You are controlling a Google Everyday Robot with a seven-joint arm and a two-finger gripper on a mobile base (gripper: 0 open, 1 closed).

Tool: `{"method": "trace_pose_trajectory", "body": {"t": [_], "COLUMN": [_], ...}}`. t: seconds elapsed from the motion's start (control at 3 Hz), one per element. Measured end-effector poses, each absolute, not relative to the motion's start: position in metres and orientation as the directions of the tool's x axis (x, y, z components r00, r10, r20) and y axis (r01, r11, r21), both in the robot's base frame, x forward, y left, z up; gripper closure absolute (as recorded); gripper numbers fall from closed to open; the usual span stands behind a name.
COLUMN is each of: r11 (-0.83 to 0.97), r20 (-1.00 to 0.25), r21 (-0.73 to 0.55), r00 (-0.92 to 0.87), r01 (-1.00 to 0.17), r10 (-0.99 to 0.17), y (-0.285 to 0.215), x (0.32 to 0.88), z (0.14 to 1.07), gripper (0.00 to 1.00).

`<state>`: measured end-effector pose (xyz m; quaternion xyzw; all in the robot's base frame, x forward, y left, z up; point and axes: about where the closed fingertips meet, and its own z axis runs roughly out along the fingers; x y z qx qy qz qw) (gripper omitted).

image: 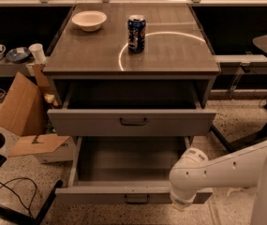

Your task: Open middle drawer

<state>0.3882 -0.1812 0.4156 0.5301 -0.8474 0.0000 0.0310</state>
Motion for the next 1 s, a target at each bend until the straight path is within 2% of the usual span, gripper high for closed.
{"method": "trace_pose_trajectory", "body": {"t": [0.33, 0.67, 1.0], "r11": [0.438, 0.438, 0.438], "r20": [0.053, 0.053, 0.053], "r21": [0.033, 0.033, 0.033], "r00": [-0.436, -0.436, -0.436], "r01": [-0.898, -0.898, -0.898], "r10": [-0.898, -0.898, -0.898], "y": [-0.1814, -0.1817, -0.1823], "x": [0.389, 0.39, 0.393], "z": [0.4189, 0.4226, 0.4259], "gripper": [0.95, 1.0, 1.0]}}
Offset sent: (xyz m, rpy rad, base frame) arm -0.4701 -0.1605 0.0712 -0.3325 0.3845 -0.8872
